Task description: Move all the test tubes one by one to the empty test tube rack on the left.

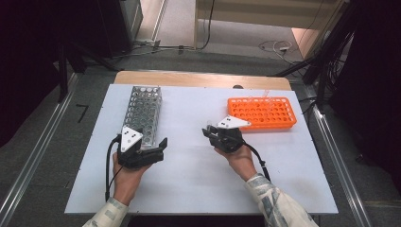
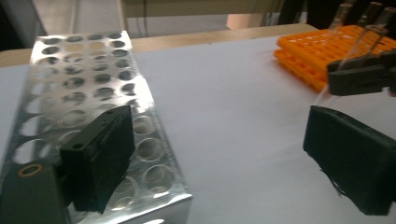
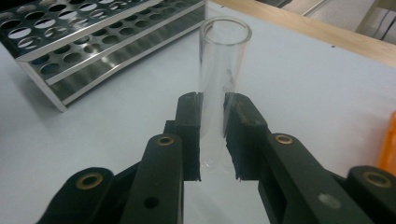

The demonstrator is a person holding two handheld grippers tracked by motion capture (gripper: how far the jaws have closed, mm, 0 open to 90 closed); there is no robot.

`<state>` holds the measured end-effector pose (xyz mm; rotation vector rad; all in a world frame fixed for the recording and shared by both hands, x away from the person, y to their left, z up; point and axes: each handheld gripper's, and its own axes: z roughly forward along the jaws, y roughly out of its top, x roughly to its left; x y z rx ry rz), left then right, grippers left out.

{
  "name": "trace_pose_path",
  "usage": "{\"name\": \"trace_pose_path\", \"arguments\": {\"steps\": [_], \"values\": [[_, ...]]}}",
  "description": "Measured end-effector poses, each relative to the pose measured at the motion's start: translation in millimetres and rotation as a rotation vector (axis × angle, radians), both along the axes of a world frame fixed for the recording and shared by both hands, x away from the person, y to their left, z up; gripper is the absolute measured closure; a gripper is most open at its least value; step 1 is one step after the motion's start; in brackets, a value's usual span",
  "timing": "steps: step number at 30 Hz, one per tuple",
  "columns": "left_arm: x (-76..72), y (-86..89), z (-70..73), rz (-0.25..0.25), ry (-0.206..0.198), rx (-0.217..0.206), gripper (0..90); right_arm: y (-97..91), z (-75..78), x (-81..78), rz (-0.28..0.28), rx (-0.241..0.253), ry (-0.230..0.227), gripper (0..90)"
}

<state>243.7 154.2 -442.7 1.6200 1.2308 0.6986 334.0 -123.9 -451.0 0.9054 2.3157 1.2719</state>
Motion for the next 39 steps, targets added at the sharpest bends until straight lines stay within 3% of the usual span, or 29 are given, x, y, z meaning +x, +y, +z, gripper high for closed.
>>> {"name": "trace_pose_path", "arguments": {"steps": [8,17,24,27,35,39], "values": [[10.5,-12.2,4.5,-0.04,0.009,-0.021,11.7,15.9,-5.5,-4.7,0.043,-0.017,0.011,73.3],[15.8,-23.2,6.8,-0.082,0.013,-0.016,15.9,28.3,-7.8,-8.1,0.076,-0.022,0.017,73.3],[19.7,-28.3,9.2,-0.12,0.009,-0.051,22.9,32.5,-8.7,-8.2,0.081,-0.024,0.025,73.3],[21.6,-30.7,9.4,-0.171,0.009,-0.076,30.7,35.3,-8.1,-9.2,0.095,-0.02,0.022,73.3],[22.2,-38.2,10.2,-0.206,-0.011,-0.068,40.7,41.3,-6.5,-11.6,0.119,-0.025,0.017,73.3],[24.8,-48.5,9.4,-0.234,-0.017,-0.032,41.9,43.6,-7.4,-12.5,0.124,-0.028,0.021,73.3]]}}
